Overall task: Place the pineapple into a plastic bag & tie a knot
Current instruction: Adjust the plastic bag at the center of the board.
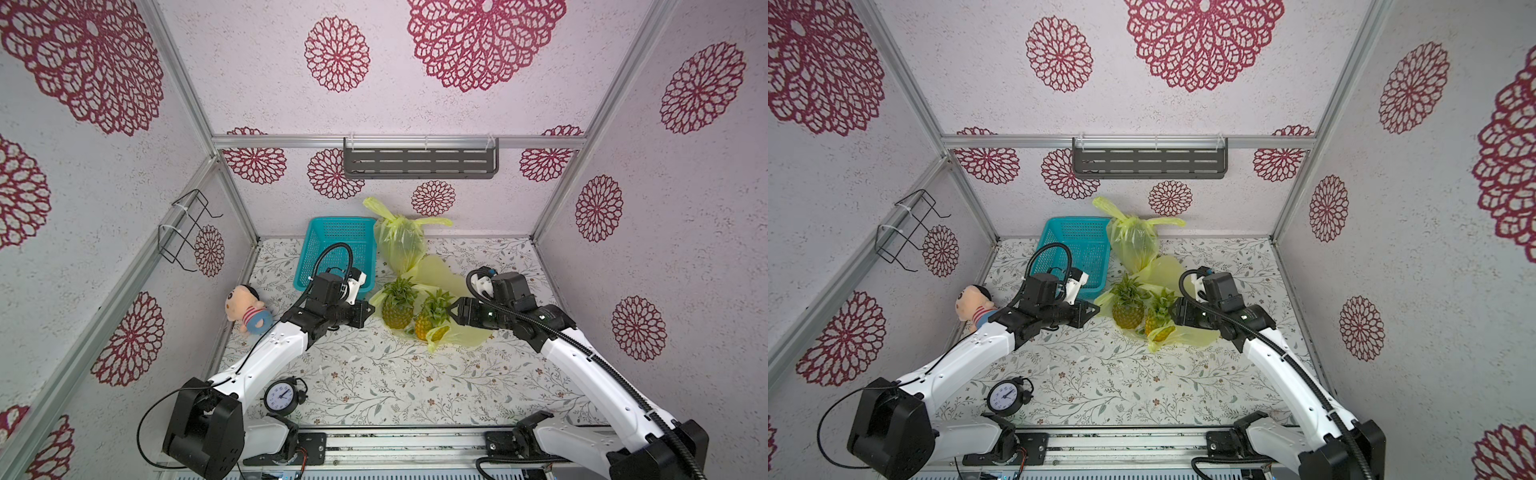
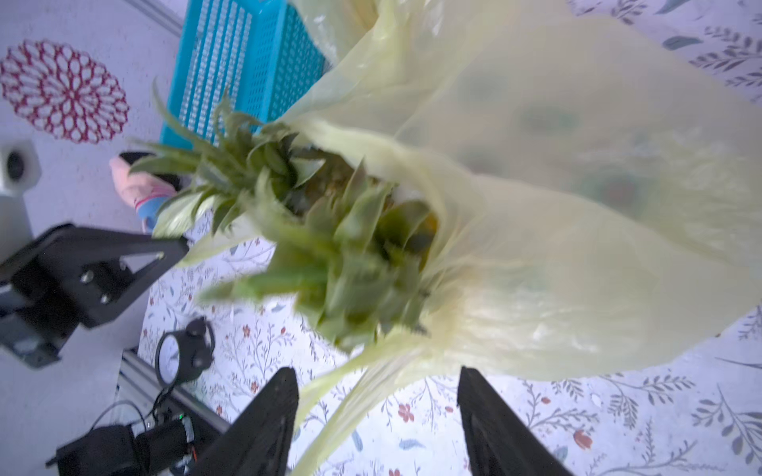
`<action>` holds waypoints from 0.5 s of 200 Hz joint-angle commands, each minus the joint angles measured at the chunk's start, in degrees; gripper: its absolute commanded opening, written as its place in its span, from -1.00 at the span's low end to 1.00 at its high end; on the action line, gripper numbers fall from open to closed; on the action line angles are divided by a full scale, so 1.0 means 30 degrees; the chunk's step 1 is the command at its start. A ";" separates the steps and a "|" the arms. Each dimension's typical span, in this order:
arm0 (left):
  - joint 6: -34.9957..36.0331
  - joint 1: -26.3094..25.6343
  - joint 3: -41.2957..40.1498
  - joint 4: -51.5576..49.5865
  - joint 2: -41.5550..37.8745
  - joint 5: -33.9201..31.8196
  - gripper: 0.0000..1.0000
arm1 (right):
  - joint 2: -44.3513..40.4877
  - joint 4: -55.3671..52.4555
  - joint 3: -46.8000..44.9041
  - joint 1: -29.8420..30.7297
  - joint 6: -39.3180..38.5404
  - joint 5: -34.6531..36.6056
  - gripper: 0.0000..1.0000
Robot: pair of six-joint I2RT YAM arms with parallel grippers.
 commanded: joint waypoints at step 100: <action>0.0093 -0.0106 0.0356 -0.0036 -0.0626 -0.0275 -1.00 | 0.1978 -0.0275 0.0371 0.5865 0.2833 0.1376 0.37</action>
